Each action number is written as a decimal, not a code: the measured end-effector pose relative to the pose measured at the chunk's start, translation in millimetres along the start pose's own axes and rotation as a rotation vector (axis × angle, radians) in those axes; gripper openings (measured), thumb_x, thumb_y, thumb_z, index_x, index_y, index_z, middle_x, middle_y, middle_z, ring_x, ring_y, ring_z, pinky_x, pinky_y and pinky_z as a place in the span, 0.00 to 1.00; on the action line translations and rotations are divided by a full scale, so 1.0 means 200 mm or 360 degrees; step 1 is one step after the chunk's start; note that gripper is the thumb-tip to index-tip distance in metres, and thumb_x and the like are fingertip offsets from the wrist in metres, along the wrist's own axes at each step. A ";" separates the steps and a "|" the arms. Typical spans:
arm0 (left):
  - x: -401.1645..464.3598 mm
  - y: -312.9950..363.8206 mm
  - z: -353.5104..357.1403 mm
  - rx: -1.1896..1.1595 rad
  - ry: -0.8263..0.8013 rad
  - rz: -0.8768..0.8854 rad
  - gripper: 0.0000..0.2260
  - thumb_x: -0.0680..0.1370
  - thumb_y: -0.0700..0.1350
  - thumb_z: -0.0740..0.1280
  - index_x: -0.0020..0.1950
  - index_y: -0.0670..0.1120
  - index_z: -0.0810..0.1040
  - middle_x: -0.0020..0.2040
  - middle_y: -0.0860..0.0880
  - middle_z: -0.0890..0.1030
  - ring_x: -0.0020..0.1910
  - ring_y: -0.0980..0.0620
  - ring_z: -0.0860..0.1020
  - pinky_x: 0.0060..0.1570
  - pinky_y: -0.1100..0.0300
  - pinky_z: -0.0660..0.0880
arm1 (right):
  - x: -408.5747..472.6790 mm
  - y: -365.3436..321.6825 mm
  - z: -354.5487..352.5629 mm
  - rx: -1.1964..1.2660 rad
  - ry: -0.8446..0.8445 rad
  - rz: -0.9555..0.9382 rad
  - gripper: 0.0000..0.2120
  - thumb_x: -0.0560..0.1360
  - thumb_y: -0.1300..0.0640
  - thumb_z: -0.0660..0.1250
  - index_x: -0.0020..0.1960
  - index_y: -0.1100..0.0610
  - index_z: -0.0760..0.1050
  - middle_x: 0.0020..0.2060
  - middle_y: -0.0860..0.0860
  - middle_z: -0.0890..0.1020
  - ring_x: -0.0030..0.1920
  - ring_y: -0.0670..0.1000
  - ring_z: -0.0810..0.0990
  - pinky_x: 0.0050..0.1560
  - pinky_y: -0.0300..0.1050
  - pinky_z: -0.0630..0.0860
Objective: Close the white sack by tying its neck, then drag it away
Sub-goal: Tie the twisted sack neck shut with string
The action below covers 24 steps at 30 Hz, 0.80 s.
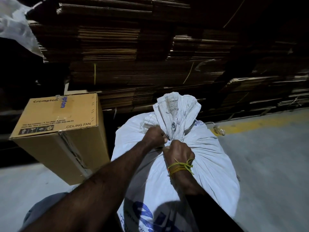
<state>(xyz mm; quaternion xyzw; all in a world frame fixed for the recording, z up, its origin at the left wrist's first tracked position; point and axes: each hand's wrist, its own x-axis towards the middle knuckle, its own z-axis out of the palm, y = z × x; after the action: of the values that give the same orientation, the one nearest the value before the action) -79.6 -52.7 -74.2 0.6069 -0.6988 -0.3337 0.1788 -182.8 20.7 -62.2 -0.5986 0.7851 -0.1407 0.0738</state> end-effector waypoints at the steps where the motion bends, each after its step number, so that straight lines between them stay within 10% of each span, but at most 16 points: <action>1: 0.00 0.00 0.00 -0.0003 0.0004 0.0005 0.03 0.71 0.35 0.71 0.37 0.37 0.82 0.41 0.35 0.83 0.44 0.40 0.82 0.32 0.62 0.65 | 0.00 0.00 0.00 0.0005 0.0006 0.0007 0.13 0.72 0.49 0.63 0.49 0.56 0.79 0.48 0.56 0.83 0.51 0.59 0.81 0.47 0.45 0.73; 20: -0.02 0.00 -0.01 -0.0082 0.0010 0.0008 0.03 0.71 0.36 0.71 0.38 0.37 0.84 0.43 0.38 0.85 0.44 0.46 0.83 0.27 0.71 0.63 | 0.05 0.01 0.01 -0.0018 -0.0029 0.0014 0.12 0.76 0.48 0.63 0.51 0.55 0.78 0.50 0.56 0.82 0.53 0.60 0.80 0.49 0.47 0.75; 24: -0.01 -0.02 0.00 -0.0174 -0.0006 -0.0019 0.09 0.71 0.36 0.72 0.30 0.42 0.82 0.28 0.51 0.81 0.26 0.65 0.76 0.31 0.66 0.66 | 0.07 0.02 0.01 0.0072 -0.0139 0.0054 0.15 0.74 0.44 0.64 0.50 0.55 0.80 0.50 0.57 0.83 0.54 0.61 0.80 0.48 0.47 0.75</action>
<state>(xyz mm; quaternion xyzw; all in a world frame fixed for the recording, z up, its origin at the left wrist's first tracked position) -76.4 -51.5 -77.3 0.5998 -0.6762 -0.3735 0.2085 -190.1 8.9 -65.8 -0.5889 0.7879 -0.1309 0.1241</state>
